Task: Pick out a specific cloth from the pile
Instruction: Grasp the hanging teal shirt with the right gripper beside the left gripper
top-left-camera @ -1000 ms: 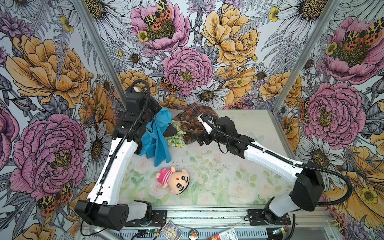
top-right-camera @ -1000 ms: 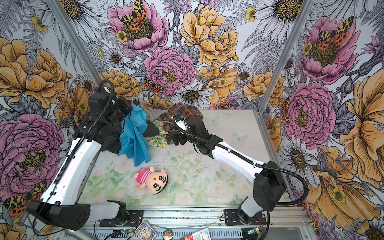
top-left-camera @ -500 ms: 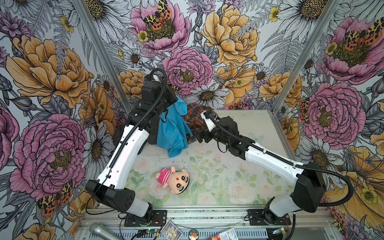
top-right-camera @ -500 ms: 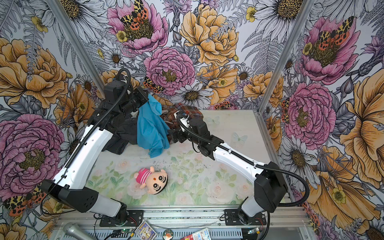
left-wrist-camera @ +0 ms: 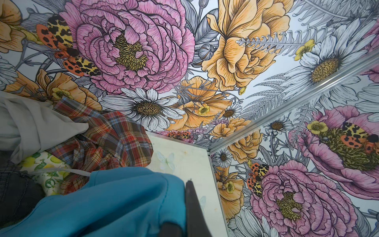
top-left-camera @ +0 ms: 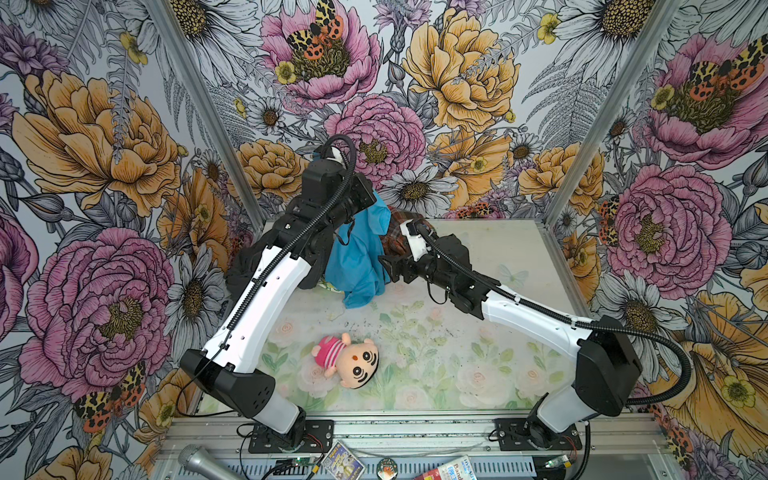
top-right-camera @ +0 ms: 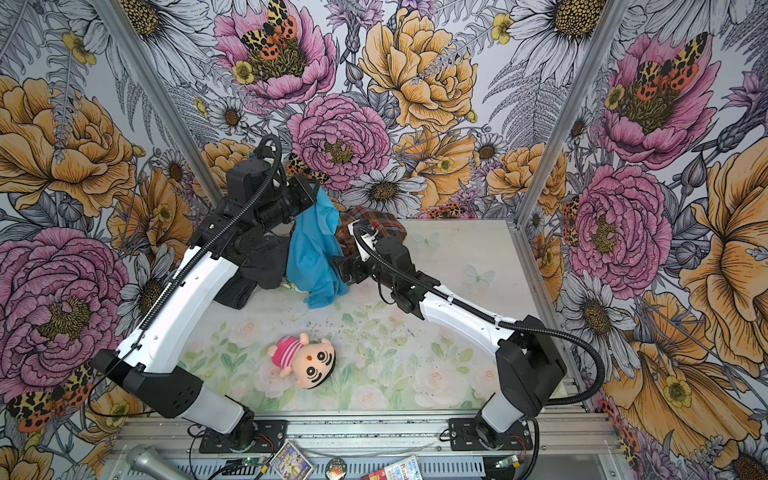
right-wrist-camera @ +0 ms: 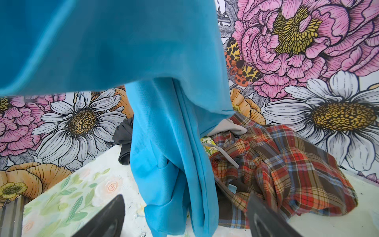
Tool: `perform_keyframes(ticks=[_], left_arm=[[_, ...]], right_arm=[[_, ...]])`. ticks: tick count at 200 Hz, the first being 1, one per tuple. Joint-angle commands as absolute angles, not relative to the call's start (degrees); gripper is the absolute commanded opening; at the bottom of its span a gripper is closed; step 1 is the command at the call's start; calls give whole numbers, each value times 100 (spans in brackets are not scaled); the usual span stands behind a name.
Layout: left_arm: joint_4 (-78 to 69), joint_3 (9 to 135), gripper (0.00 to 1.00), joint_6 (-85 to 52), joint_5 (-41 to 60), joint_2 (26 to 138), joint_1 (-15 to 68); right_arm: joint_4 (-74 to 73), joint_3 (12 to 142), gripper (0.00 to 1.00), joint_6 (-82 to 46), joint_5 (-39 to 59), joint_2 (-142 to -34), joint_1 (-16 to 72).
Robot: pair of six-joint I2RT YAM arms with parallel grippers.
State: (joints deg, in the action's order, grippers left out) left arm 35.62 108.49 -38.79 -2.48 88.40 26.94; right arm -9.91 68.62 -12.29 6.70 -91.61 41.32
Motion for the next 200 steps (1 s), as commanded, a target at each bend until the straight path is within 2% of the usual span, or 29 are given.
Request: perform_keyframes(ticks=[1, 44, 55, 61, 82, 93, 200], left_arm=[[3456, 11138, 0, -3810, -79, 8807, 2830], [3517, 11237, 0, -3869, -19, 8677, 3163], [3516, 11217, 0, -3915, 14, 8628, 3193], [3518, 11204, 0, -3936, 33, 8599, 3194], [3515, 11175, 0, -3937, 118, 8519, 3167], [3517, 11134, 0, -3950, 233, 8499, 3098], [3516, 9472, 0, -3942, 442, 7598, 2499]], right_arm=[[-1333, 7118, 93, -1371, 560, -9443, 4165], [-1652, 7511, 93, -1499, 363, -9914, 4157], [-1681, 7626, 88, -1535, 263, -9974, 4143], [-1701, 7660, 80, -1576, 221, -9991, 4135], [-1922, 7690, 34, -1744, 247, -9970, 4088], [-1919, 7745, 0, -1815, 365, -9942, 4062], [-1100, 7690, 0, -1987, -52, -8773, 3917]])
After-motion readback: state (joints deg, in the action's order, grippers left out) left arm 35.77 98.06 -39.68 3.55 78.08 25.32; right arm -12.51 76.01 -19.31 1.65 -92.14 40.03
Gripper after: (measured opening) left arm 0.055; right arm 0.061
